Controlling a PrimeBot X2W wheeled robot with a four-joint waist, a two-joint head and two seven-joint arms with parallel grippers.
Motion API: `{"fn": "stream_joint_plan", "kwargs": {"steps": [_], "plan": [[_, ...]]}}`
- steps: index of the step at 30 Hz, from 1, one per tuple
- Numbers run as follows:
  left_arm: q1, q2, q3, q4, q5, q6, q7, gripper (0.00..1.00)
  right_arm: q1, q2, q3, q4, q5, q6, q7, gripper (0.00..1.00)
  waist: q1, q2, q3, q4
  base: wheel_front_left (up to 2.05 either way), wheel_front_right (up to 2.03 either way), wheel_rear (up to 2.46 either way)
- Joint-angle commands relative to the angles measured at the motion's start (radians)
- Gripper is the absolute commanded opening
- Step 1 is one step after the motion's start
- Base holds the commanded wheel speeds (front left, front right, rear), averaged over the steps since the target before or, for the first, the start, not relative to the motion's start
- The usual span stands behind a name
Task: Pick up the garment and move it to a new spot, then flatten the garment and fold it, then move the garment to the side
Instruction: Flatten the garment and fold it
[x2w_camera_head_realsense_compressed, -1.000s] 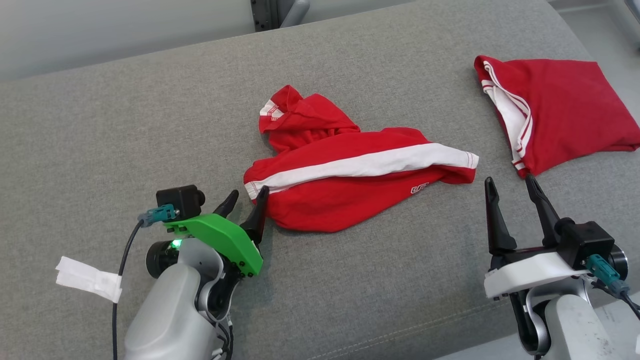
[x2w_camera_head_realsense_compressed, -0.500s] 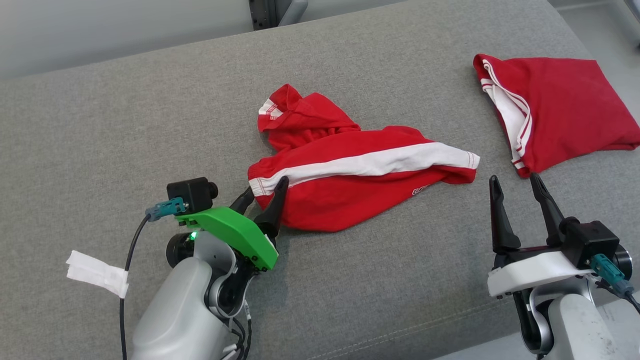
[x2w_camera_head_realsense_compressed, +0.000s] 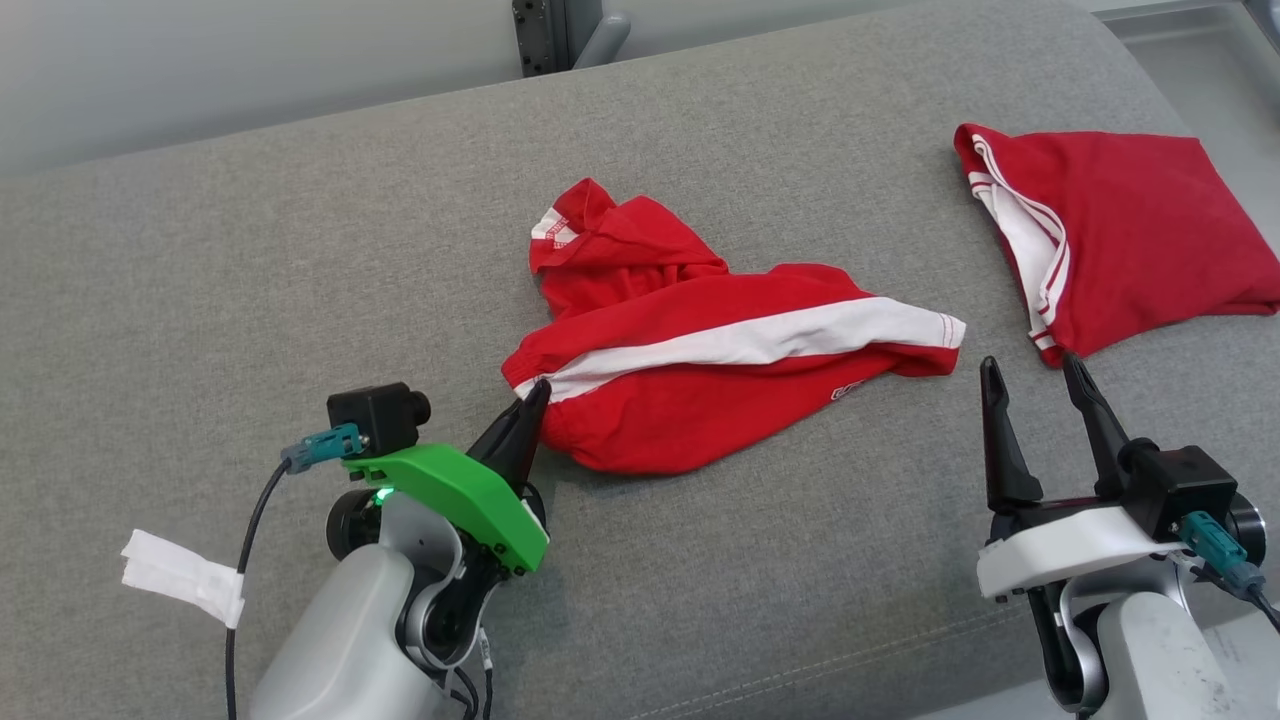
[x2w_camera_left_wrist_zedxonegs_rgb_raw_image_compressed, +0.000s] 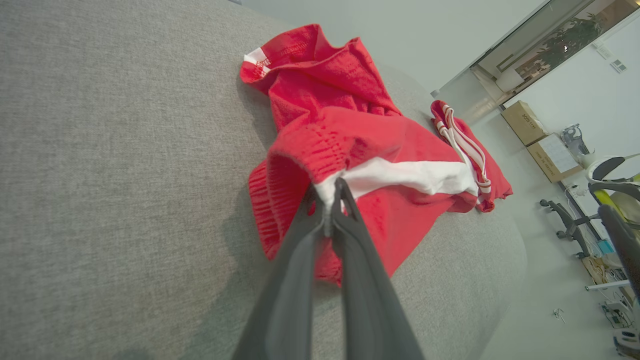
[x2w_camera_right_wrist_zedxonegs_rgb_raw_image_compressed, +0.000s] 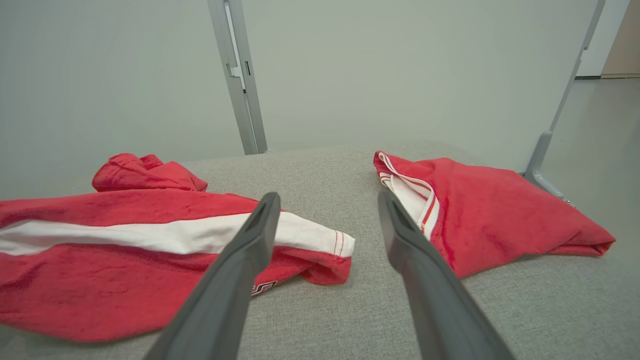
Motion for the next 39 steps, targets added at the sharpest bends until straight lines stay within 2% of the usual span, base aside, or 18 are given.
{"fn": "stream_joint_plan", "kwargs": {"steps": [1, 9, 14, 20, 26, 38, 39], "plan": [[0.010, 0.009, 0.000, -0.003, 0.010, 0.002, -0.008, 0.00, 0.010, -0.001, -0.004, 0.006, -0.005, -0.002, -0.003, 1.00, 0.0000, 0.0094, -0.002, 0.001, 0.00, 0.00, 0.00], [0.065, 0.054, 0.012, -0.023, 0.028, 0.012, -0.053, 0.00, -0.031, -0.001, -0.058, 0.097, -0.031, -0.002, 0.019, 1.00, 0.0000, 0.0094, -0.016, 0.012, 0.00, 0.00, 0.00], [0.100, 0.084, 0.019, -0.045, 0.030, 0.030, -0.059, 0.00, -0.071, 0.000, -0.050, 0.161, -0.018, -0.002, 0.055, 1.00, 0.0000, 0.0094, -0.017, 0.032, 0.00, 0.00, 0.00], [0.105, 0.089, 0.014, -0.057, 0.048, 0.049, -0.077, 0.00, -0.099, -0.024, 0.053, 0.241, 0.054, -0.002, 0.116, 1.00, 0.0000, 0.0094, -0.014, 0.060, 0.00, 0.00, 0.00], [0.101, 0.088, 0.004, -0.042, 0.075, 0.058, -0.106, 0.00, -0.069, -0.067, 0.168, 0.290, 0.090, -0.002, 0.131, 1.00, 0.0000, 0.0094, -0.003, 0.070, 0.00, 0.00, 0.00], [0.086, 0.085, 0.003, -0.027, 0.072, 0.061, -0.125, 0.00, -0.139, -0.074, 0.247, 0.415, 0.098, -0.002, 0.074, 1.00, 0.0000, 0.0094, 0.021, 0.084, 0.00, 0.00, 0.00], [0.086, 0.085, 0.002, -0.026, 0.071, 0.061, -0.127, 0.00, -0.145, -0.073, 0.255, 0.426, 0.099, -0.002, 0.071, 0.97, 0.0000, 0.0094, 0.022, 0.085, 0.00, 0.00, 0.00]]}}
